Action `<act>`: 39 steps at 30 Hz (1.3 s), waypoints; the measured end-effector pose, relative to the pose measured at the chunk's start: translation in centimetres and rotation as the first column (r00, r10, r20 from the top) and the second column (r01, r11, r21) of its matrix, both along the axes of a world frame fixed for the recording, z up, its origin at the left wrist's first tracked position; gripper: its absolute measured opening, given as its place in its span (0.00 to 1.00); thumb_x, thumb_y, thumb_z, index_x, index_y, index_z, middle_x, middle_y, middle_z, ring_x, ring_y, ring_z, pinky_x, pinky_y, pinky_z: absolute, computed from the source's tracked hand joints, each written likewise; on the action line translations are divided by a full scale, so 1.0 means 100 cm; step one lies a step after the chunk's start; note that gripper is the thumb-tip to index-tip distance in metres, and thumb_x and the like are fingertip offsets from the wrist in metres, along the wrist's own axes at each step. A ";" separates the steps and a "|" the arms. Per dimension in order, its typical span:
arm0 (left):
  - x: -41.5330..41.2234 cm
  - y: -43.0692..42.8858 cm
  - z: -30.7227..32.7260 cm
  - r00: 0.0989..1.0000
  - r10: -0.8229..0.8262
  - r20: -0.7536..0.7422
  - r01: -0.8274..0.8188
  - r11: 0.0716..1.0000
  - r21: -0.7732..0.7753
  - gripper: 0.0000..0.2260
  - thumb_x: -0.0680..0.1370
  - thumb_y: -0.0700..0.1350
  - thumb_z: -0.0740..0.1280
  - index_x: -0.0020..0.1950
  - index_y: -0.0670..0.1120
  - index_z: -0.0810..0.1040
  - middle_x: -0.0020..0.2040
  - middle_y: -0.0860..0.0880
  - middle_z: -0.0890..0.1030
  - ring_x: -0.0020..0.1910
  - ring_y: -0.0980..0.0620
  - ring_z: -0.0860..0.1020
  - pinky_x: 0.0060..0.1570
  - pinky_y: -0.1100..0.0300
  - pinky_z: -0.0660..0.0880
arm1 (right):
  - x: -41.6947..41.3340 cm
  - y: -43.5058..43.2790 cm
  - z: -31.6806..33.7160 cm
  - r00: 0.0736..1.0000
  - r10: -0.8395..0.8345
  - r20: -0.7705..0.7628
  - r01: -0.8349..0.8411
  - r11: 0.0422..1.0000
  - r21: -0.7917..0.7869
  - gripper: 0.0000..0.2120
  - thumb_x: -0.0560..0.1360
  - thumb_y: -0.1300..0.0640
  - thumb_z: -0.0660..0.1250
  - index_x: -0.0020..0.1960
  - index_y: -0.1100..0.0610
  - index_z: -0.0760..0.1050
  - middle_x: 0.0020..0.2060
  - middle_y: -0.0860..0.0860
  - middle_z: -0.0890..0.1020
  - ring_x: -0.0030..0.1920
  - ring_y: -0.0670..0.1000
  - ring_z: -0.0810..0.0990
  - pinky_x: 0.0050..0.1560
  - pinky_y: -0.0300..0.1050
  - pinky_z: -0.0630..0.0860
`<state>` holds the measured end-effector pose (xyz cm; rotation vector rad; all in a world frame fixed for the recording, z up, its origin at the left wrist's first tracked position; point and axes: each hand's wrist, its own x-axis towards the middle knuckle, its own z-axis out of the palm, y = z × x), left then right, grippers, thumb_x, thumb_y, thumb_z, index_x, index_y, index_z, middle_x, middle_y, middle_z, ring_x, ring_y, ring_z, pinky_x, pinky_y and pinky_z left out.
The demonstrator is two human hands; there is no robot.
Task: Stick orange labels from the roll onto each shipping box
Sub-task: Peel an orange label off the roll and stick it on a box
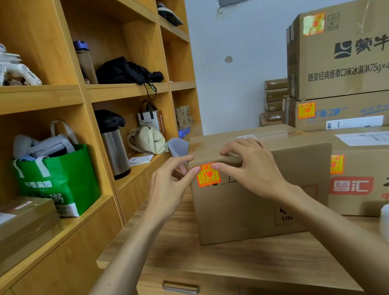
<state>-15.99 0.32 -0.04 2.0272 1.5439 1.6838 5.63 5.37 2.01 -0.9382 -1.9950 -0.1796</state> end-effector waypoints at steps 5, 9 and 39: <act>0.006 -0.003 0.002 0.998 -0.027 0.048 0.027 1.000 -0.011 0.11 0.77 0.54 0.73 0.58 0.54 0.81 0.41 0.50 0.79 0.44 0.48 0.80 0.34 0.46 0.80 | -0.002 0.004 -0.002 1.000 -0.006 -0.020 0.007 1.000 0.016 0.18 0.74 0.35 0.66 0.49 0.50 0.76 0.49 0.43 0.80 0.53 0.49 0.74 0.61 0.48 0.64; 0.005 -0.004 0.005 0.999 -0.037 0.027 0.038 0.999 -0.036 0.10 0.78 0.54 0.73 0.57 0.54 0.81 0.41 0.49 0.79 0.44 0.48 0.80 0.35 0.45 0.80 | -0.003 0.005 -0.005 1.000 0.004 -0.017 -0.004 0.999 0.038 0.21 0.74 0.32 0.59 0.48 0.49 0.74 0.49 0.43 0.78 0.52 0.49 0.73 0.59 0.49 0.65; -0.001 -0.003 -0.010 0.982 -0.036 -0.185 0.031 0.999 -0.031 0.20 0.77 0.58 0.72 0.65 0.56 0.69 0.45 0.52 0.76 0.44 0.51 0.78 0.46 0.46 0.78 | 0.009 0.007 -0.017 0.987 -0.048 0.153 0.021 0.985 0.172 0.25 0.76 0.32 0.58 0.58 0.52 0.73 0.54 0.47 0.78 0.56 0.51 0.73 0.60 0.47 0.67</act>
